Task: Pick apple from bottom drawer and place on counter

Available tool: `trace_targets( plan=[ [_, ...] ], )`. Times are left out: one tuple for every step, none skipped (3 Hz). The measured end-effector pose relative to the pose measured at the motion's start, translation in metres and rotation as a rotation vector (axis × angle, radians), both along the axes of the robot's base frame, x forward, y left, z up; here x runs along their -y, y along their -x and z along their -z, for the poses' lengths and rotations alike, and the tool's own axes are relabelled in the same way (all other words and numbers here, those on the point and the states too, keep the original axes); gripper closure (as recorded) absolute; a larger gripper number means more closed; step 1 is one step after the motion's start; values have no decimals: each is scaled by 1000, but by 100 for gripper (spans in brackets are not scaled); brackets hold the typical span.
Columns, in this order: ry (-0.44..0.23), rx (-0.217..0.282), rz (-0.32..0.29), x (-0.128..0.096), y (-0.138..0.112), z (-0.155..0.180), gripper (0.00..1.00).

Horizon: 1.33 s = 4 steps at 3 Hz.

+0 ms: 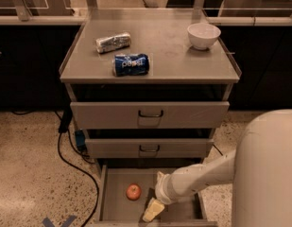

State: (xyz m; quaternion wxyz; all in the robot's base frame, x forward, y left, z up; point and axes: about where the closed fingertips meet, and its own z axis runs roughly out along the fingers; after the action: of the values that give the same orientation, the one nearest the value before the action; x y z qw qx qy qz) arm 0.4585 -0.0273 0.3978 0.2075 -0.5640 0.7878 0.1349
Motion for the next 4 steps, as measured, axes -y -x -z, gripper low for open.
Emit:
trace_targets(
  plan=[
    [-112,-13,-25,-11,0,22,0],
    [-188,-27,-32,-9,-5,47,0],
    [-169,-38,-55,-24,-16,78,0],
    [-114,-42,-85,-52,-21,105,0]
  ],
)
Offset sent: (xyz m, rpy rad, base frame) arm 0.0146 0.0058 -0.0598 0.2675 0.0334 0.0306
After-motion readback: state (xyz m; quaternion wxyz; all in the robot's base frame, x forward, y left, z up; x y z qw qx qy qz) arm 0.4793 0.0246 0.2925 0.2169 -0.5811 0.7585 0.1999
